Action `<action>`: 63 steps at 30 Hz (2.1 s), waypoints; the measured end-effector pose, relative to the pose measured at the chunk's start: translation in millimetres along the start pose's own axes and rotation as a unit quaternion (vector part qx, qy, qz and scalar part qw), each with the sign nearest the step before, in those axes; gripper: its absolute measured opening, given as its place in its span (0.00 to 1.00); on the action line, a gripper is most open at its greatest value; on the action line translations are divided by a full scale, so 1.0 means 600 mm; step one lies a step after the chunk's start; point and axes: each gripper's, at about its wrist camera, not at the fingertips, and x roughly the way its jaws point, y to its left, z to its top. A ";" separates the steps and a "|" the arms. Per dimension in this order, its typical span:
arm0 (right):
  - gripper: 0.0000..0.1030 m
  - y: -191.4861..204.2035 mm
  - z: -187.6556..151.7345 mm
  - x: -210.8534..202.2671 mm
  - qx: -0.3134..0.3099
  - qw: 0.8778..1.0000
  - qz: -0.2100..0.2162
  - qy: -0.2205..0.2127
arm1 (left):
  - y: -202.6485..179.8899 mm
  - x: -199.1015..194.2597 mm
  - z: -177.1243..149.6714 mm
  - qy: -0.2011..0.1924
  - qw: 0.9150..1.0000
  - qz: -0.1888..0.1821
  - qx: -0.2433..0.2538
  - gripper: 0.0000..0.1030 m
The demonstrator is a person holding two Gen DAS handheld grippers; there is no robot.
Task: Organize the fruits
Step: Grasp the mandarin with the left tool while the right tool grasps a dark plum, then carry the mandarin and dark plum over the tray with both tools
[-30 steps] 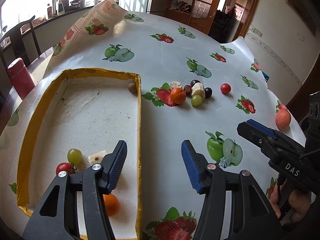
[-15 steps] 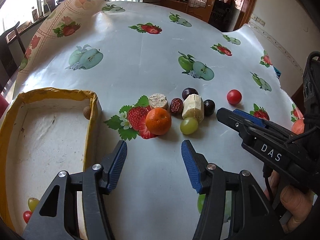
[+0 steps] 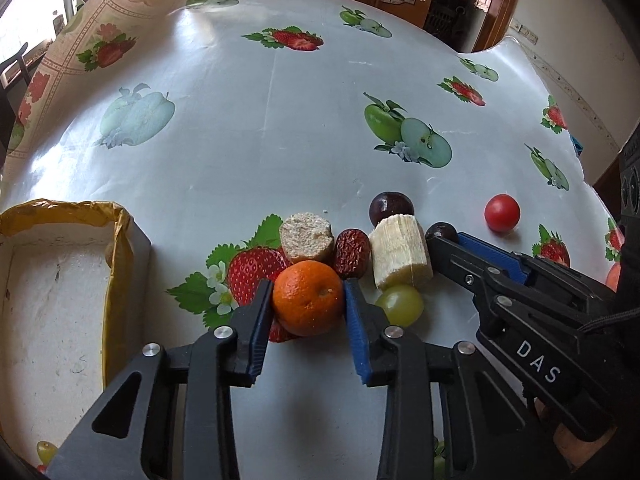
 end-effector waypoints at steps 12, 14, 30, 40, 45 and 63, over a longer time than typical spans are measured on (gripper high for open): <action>0.22 0.013 -0.046 -0.082 0.013 0.999 0.014 -0.027 | 0.003 -0.083 -0.042 -0.033 0.999 -0.038 -0.002 0.31; 0.22 0.020 -0.056 -0.100 0.014 0.999 0.023 -0.033 | 0.009 -0.099 -0.050 -0.038 0.999 -0.038 -0.004 0.31; 0.22 0.146 -0.087 -0.173 -0.027 0.995 0.078 -0.054 | 0.081 -0.200 -0.106 -0.076 0.997 -0.014 -0.018 0.31; 0.22 0.214 -0.101 -0.165 -0.052 0.993 0.092 -0.045 | 0.139 -0.216 -0.126 -0.079 0.996 0.004 -0.036 0.31; 0.22 0.251 -0.103 -0.149 -0.068 0.992 0.099 -0.037 | 0.179 -0.221 -0.133 -0.080 0.995 0.014 -0.051 0.31; 0.22 0.335 -0.095 -0.094 -0.102 0.988 0.119 -0.013 | 0.294 -0.218 -0.147 -0.074 0.991 0.034 -0.104 0.31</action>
